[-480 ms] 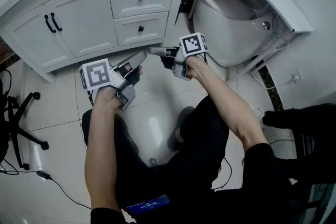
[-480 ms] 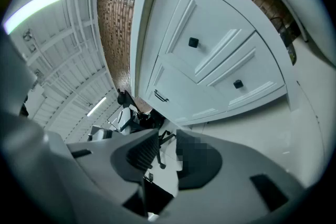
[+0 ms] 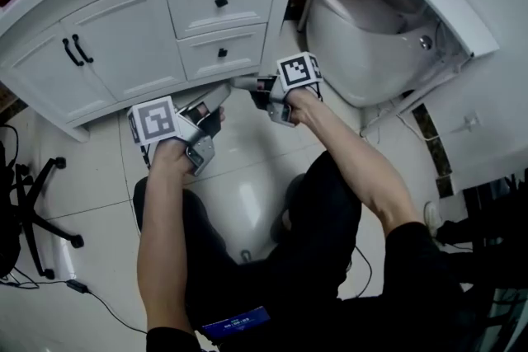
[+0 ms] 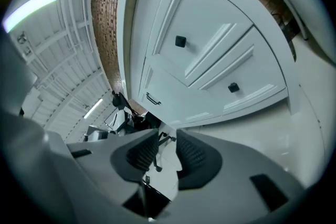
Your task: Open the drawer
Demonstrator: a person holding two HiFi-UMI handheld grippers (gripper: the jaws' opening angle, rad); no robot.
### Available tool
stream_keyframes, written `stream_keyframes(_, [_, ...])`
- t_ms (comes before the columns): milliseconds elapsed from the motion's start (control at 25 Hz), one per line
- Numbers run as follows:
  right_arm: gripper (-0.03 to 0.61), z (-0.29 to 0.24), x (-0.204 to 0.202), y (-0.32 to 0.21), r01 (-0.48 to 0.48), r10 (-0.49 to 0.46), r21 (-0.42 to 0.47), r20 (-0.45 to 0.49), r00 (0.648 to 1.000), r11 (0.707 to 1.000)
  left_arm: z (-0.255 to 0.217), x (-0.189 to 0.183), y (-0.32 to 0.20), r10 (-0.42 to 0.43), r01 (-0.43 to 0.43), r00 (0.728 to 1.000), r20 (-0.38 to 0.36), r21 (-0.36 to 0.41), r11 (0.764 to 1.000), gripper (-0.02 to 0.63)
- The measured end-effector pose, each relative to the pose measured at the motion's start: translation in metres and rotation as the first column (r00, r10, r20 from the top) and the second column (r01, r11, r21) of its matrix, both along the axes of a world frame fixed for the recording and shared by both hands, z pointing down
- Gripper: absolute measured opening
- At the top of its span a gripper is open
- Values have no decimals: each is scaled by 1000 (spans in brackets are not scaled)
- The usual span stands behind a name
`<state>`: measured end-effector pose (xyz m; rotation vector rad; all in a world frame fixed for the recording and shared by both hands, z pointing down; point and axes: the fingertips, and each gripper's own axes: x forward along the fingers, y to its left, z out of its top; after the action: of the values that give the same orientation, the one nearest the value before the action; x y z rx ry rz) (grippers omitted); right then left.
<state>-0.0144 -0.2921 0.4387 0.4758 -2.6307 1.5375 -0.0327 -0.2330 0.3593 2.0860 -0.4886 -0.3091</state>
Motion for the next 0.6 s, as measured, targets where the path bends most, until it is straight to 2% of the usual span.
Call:
stream_keyframes(400, [121,26,1,-41,-26,25,-26,-12,1000,999,23,-1,-36,4,-4,1000,1,-61,998,-9])
stream_keyframes(600, [121,41,1,-61,-38,38,-35,-19,999,999,32,-2,-55,9,-10,1000,-22,-85,996,-9])
